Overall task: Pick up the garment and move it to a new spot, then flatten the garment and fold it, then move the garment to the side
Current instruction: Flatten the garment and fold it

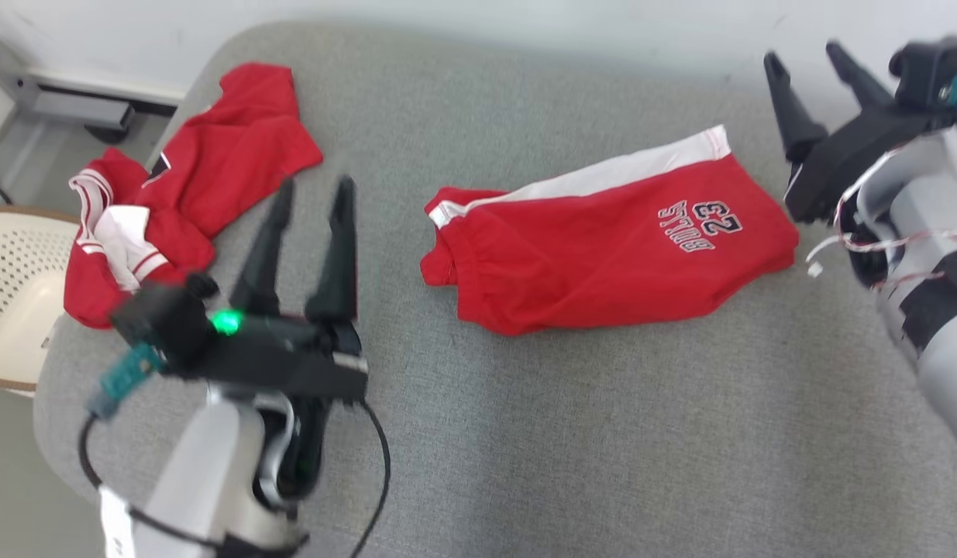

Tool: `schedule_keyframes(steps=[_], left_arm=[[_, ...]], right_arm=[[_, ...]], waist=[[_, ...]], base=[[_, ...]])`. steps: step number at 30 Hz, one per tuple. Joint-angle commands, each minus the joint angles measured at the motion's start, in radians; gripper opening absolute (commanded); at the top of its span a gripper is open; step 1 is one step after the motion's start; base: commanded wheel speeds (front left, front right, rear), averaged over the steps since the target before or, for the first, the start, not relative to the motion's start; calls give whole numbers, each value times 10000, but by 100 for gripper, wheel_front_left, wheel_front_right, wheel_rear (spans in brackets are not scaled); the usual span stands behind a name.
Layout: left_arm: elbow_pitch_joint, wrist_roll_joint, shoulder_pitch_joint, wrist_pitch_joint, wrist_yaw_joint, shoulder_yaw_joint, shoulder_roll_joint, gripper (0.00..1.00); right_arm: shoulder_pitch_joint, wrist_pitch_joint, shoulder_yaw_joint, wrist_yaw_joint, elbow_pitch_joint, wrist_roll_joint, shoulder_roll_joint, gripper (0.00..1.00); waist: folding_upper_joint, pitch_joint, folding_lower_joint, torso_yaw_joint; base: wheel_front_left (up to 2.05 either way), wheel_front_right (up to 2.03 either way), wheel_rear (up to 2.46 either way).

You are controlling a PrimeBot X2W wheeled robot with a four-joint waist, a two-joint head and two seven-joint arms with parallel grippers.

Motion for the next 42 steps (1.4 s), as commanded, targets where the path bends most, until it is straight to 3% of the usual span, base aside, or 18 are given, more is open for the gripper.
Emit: schedule_keyframes(steps=[1, 7, 20, 35, 42], left_arm=[[-143, 261, 345, -45, -140, -29, 91, 100], [-394, 1333, 1437, -46, -379, -359, 367, 100], [-674, 1772, 3183, -47, -425, -171, 374, 100], [-595, 2036, 3234, -47, -536, -511, 188, 100], [-534, 1981, 3157, -47, -540, -472, 127, 100]], right_arm=[[249, -30, -72, 1, 116, 176, 90, 100], [679, 168, -222, 1, 681, 612, 249, 100], [1403, 789, -392, 1, 1923, 956, 193, 100], [2052, 2271, -1305, 1, 2139, 521, -391, 100], [2098, 2441, -2089, 1, 2145, -25, -236, 100]], waist=[[1, -272, 3, -37], [1, -385, 3, -33], [1, -255, 3, 312], [1, 103, 3, 821], [1, 206, 3, 957]], base=[[0, 0, 0], [0, 0, 0], [0, 0, 0], [0, 0, 0], [0, 0, 0]])
